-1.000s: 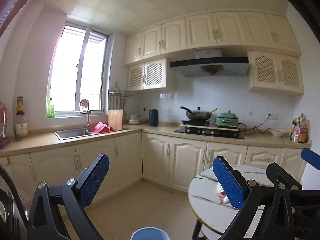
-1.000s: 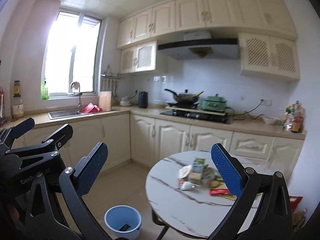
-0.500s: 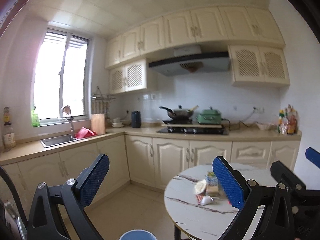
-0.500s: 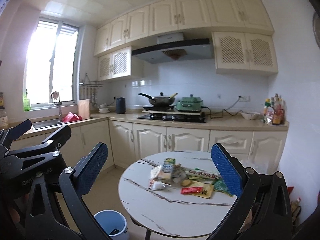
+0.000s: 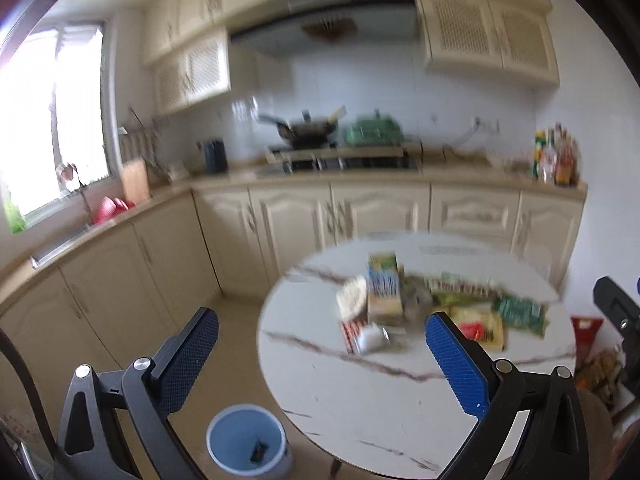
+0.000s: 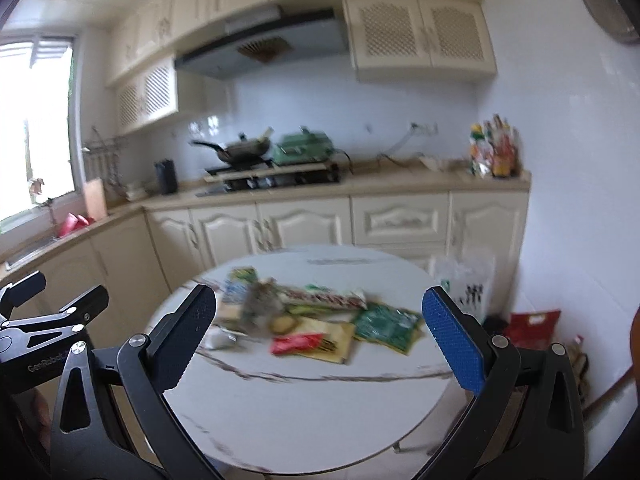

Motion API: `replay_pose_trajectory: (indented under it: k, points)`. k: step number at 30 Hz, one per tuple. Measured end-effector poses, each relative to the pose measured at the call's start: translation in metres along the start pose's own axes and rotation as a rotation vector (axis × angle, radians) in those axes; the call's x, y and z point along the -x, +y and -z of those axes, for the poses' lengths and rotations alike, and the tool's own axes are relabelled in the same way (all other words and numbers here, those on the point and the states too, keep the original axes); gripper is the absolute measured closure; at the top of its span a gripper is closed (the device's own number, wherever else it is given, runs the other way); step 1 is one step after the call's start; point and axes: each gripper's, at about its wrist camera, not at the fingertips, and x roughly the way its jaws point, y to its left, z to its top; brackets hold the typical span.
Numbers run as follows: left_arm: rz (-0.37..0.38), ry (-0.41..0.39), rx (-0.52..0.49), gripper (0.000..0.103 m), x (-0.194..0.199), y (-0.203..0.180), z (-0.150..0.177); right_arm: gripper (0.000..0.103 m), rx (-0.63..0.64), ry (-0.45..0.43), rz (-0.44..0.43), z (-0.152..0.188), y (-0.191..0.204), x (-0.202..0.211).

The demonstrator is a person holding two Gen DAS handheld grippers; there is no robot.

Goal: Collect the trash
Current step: 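Swing both tools back toward the table, then grasp the white wrapped item with the left tool while the right tool grasps the red sachet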

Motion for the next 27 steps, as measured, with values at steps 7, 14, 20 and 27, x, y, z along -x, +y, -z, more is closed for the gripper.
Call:
replay_pose_trajectory:
  k: [7, 14, 20, 27]
  points:
    - [0.044, 0.223, -0.038, 0.001, -0.117, -0.005, -0.049, 0.0, -0.023, 0.176, 0.065, 0.03, -0.029, -0.073]
    - [0.066, 0.351, -0.061, 0.002, -0.206, -0.014, -0.063, 0.0, -0.014, 0.341, 0.076, 0.057, -0.032, -0.133]
    - [0.105, 0.418, -0.038, 0.022, -0.266, -0.015, -0.061, 0.0, -0.014, 0.416, 0.065, 0.065, -0.034, -0.164]
    - [0.18, 0.401, -0.01, 0.063, -0.282, -0.006, -0.061, 0.0, -0.002, 0.447, 0.053, 0.066, -0.032, -0.181]
